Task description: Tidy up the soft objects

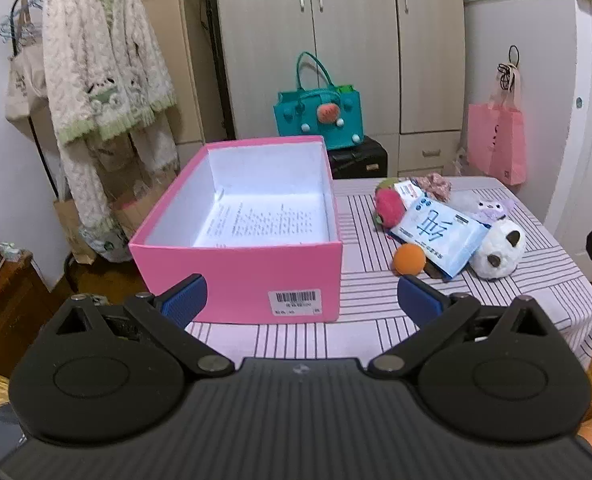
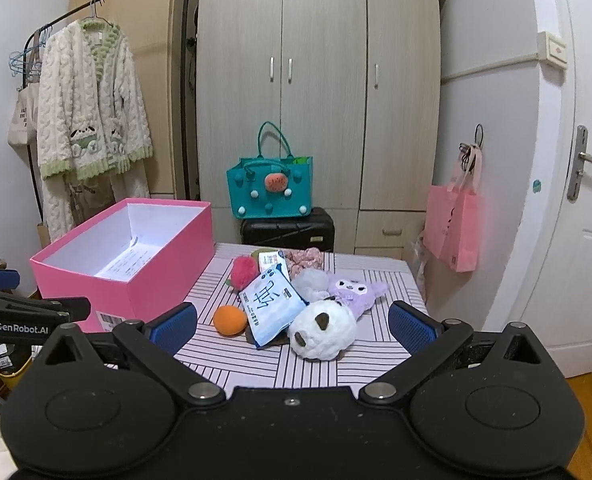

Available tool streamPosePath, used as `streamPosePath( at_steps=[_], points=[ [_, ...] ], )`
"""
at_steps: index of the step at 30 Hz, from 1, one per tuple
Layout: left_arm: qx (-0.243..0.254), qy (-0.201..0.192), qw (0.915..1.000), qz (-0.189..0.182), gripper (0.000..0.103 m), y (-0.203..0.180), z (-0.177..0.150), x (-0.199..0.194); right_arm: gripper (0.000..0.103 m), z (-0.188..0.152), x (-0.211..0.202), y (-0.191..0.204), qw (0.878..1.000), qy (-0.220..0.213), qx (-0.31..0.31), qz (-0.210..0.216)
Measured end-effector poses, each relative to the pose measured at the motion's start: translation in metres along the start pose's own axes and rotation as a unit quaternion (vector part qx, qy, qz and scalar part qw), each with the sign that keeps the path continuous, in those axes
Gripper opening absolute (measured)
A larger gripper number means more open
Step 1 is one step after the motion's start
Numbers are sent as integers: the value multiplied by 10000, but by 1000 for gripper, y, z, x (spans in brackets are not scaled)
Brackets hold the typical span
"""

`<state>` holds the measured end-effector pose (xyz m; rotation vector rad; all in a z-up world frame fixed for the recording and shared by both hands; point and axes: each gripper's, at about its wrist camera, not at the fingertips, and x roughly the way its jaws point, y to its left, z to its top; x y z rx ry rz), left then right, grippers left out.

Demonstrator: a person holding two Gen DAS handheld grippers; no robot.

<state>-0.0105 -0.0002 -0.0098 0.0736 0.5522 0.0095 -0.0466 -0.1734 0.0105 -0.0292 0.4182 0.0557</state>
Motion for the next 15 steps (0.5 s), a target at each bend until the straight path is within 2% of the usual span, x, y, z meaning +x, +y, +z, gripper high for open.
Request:
streamPosePath(
  at_steps=[10,15],
  points=[
    [-3,-323,9995,70,103,0,-8,-8,103,-9,-14,-5,9993,-361,81,-59],
    [168,-305,9991,240,103,-2,-11,-5,103,-11,-13,-8,9993,-353,130,-60]
  ],
)
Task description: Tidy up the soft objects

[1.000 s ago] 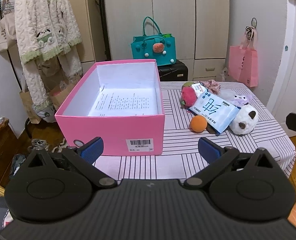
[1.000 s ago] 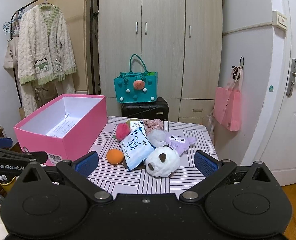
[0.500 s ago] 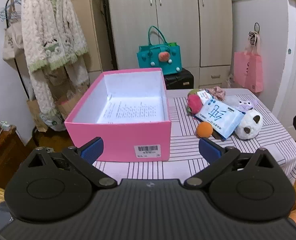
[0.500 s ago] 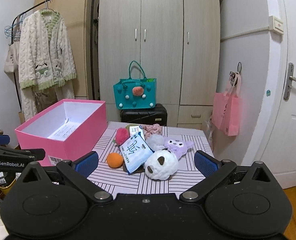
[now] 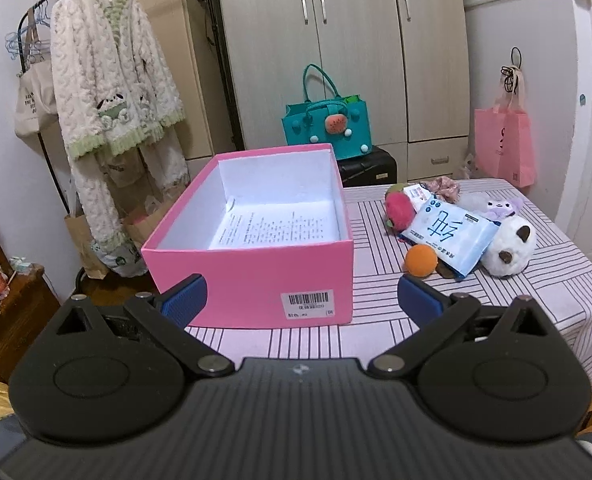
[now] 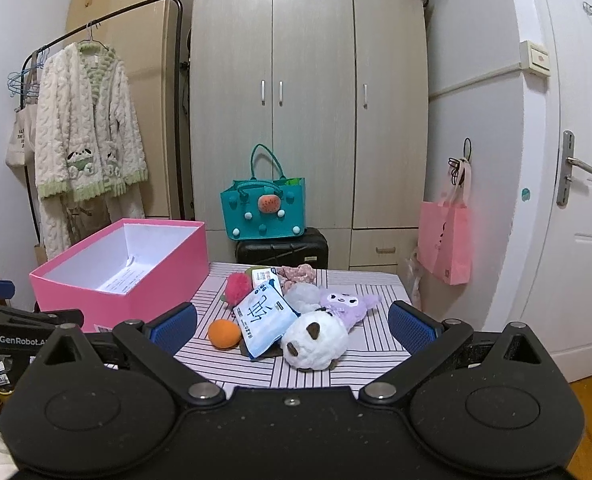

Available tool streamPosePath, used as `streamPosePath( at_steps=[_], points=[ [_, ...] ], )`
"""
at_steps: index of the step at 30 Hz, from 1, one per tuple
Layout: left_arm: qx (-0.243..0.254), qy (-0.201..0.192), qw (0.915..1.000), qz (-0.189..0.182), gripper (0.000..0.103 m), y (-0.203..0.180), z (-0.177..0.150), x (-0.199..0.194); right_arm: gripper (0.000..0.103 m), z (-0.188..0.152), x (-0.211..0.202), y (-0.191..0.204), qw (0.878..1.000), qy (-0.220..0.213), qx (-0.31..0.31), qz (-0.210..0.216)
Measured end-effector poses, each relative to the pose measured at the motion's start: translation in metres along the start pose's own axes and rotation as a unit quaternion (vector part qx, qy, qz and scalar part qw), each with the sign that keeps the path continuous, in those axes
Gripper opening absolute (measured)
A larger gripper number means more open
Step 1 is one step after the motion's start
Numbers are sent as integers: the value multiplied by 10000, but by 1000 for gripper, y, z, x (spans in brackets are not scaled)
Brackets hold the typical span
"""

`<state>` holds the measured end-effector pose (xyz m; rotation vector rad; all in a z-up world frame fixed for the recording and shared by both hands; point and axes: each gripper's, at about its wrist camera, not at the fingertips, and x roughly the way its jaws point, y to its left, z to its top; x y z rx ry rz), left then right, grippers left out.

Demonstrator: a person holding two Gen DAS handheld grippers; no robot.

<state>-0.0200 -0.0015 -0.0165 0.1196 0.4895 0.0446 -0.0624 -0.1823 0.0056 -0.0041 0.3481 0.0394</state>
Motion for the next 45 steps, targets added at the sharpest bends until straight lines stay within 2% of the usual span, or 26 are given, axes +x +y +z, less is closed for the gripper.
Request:
streamPosePath(
  at_steps=[7,13,17,19,25,29,36,41,45],
  points=[
    [-19,55,9999,-85,103,4,-1,1,103,4,6,-1,9997,107,-171,137],
    [-334,-36,9974,-641,103,19,7,-2,103,11,11,-3,9984,225,-381,360],
    [-43,-350,9976,-594,103,10,14,-5,103,8,19,-7,9966,317,-527,553],
    [113,-430,9965,-711,101,3,18,-4,103,5,26,-11,9960,374,-545,600],
    [146,-164,9942,-1049,99,-18,23,24,103,-12,51,-33,9953,270,-244,900],
    [261,53,9905,-1353,93,-34,23,49,103,-22,74,-44,9949,239,-259,950],
    [650,45,9840,-1658,89,-69,19,80,103,-37,113,-59,9931,482,-375,999],
    [769,230,9774,-1957,77,-86,17,106,103,-42,134,-66,9911,686,-488,1032],
    [831,460,9755,-1984,65,-96,18,129,103,-39,150,-75,9880,879,-489,1174]
  ],
)
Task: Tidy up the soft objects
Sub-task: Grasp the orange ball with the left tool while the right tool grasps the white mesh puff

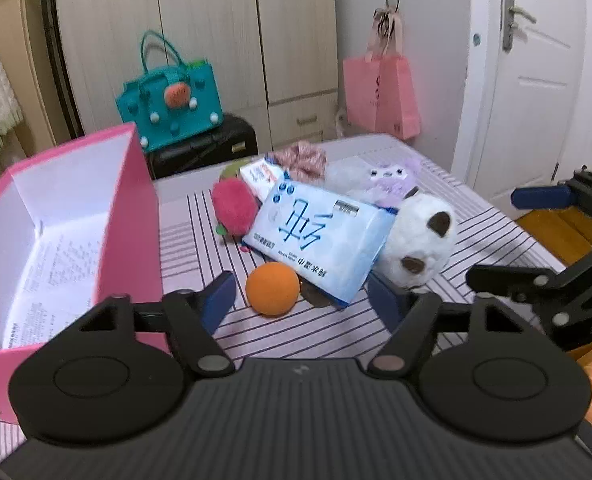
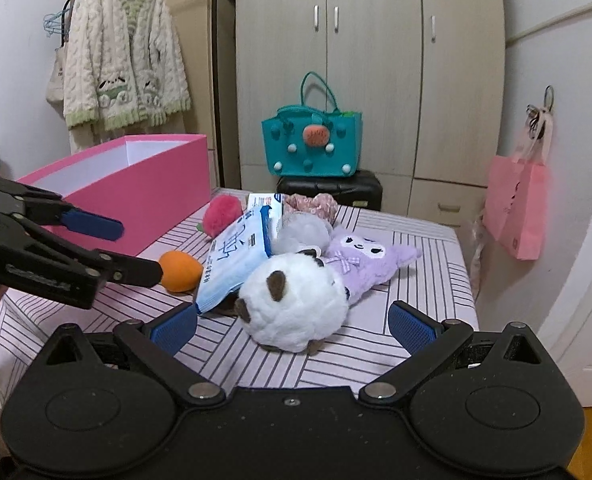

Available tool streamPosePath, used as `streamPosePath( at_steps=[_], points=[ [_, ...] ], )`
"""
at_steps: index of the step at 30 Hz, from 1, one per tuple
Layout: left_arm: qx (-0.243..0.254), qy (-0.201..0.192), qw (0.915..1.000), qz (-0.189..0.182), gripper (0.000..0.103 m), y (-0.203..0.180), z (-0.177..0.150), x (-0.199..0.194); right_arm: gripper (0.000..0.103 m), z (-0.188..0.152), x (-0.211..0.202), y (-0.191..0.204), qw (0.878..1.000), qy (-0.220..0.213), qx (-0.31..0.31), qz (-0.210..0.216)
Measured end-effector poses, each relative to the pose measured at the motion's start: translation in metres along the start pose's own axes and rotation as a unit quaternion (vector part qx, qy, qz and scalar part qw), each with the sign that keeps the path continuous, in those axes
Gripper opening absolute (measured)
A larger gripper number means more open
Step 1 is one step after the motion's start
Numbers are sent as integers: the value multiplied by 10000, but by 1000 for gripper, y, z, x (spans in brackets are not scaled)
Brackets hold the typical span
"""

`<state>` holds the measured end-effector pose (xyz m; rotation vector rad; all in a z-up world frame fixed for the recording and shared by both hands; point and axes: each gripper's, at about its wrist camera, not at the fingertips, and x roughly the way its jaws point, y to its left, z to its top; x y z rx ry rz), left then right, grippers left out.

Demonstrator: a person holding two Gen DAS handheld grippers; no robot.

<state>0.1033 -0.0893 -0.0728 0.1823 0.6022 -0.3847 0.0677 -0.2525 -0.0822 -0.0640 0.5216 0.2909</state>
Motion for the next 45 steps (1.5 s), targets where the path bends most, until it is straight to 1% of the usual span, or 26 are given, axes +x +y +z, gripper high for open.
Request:
streamPosePath(
  at_steps=[1,5,9,11,13,14,16,17,18,20,23,24,26,28,30,31,32,33,35,37,42,45],
  points=[
    [-18,68,10000,-10,61,1,1,5,103,3,3,-3,10000,41,1,48],
    [-159,385,9991,-39,55,8,7,27,100,23,10,-16,9995,142,27,276],
    [-140,503,9986,-51,52,14,14,39,95,51,22,-37,9976,158,275,618],
    [-156,580,9982,-53,51,16,16,47,88,61,34,-46,9957,243,435,786],
    [-252,685,9973,-55,51,19,18,55,81,69,51,-50,9943,411,519,835],
    [-293,738,9968,-44,49,21,18,59,77,72,59,-51,9937,507,501,864],
    [-345,845,9958,-17,46,24,19,66,74,77,78,-51,9918,729,456,947],
    [-388,902,9952,-22,44,25,19,68,69,80,86,-51,9908,817,454,980],
    [-425,950,9946,-42,43,27,19,70,67,83,97,-52,9890,947,446,1041],
    [-491,1034,9934,-83,37,29,19,73,66,85,115,-53,9858,1165,434,1126],
    [-471,1052,9933,15,37,31,20,76,61,89,137,-52,9816,1450,338,1197],
    [-489,1072,9930,-6,37,32,21,77,60,90,145,-52,9795,1579,301,1217],
    [-521,1112,9924,-23,37,33,22,78,55,91,156,-51,9757,1791,235,1240],
    [-536,1144,9920,-19,37,33,24,80,54,91,163,-46,9717,1965,58,1309],
    [-556,1187,9914,-2,37,34,25,82,53,89,168,-40,9678,2103,-246,1359],
    [-576,1205,9910,-4,37,35,25,83,47,88,170,-37,9669,2142,-355,1341],
    [-585,1213,9909,-5,38,35,26,84,36,89,172,-36,9661,2176,-406,1326],
    [-587,1221,9908,-1,38,36,26,85,32,88,175,-35,9648,2228,-426,1330],
    [-616,1234,9904,-13,38,36,27,86,27,88,174,-34,9650,2230,-463,1299],
    [-640,1228,9904,0,36,36,27,86,25,90,167,-31,9675,2140,-551,1229],
    [-713,1184,9904,-39,34,38,28,84,22,99,148,-31,9776,1758,-495,1043],
    [-693,1154,9909,-68,34,38,29,80,22,105,141,-34,9814,1607,-406,965]
  ],
)
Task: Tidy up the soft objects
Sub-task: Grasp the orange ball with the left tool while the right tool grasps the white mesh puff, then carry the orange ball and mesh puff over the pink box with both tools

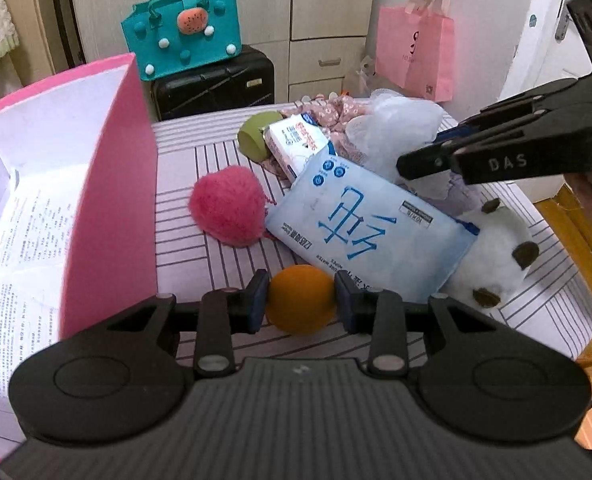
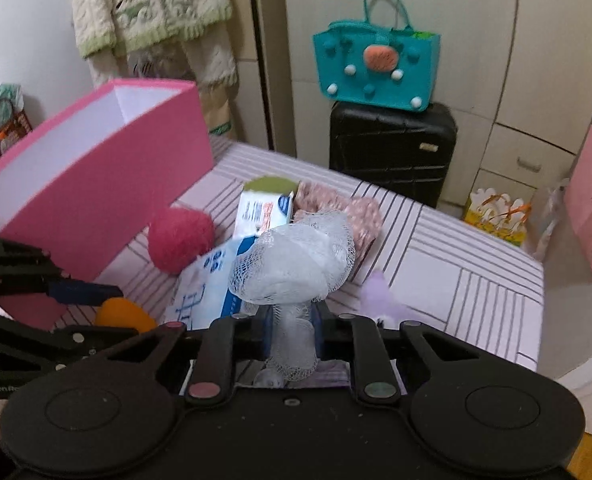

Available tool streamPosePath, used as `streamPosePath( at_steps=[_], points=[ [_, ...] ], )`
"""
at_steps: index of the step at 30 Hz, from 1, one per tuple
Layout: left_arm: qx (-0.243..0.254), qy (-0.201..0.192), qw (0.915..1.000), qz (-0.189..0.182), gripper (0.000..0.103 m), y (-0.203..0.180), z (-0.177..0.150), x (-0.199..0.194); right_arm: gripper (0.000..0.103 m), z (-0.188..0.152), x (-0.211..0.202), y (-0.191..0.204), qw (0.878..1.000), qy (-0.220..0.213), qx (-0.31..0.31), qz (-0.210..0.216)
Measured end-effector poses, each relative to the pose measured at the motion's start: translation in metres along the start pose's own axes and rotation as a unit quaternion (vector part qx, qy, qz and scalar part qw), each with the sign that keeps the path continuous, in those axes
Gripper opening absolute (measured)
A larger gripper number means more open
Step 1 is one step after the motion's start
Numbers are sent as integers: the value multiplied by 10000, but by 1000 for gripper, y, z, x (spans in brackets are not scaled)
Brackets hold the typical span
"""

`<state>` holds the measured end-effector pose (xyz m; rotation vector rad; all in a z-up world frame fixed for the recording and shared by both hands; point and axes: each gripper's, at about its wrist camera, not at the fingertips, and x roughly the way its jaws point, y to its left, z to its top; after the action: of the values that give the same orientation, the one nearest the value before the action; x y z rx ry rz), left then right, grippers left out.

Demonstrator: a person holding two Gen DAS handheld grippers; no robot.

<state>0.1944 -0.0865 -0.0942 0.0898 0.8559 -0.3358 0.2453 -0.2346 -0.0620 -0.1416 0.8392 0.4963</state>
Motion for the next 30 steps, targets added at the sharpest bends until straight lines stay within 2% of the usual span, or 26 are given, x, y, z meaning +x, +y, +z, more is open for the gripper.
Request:
streamPosePath(
  at_steps=[9,15,22,25,30],
  points=[
    [84,-281,9995,-93,34,1,4,-27,22,3,-31,7,9992,-374,173,-20],
    [231,-317,9990,-217,34,-1,2,-43,22,6,-57,21,9982,-581,157,44],
    [362,-238,9981,-428,34,0,-1,-59,22,20,-97,44,9960,-876,-169,-104],
    [413,-199,9977,-502,34,0,-4,-65,22,25,-108,51,9961,-839,-265,-25],
    [426,-7,9968,-677,34,5,-6,-72,22,22,-116,64,9978,-499,-309,302]
  ],
)
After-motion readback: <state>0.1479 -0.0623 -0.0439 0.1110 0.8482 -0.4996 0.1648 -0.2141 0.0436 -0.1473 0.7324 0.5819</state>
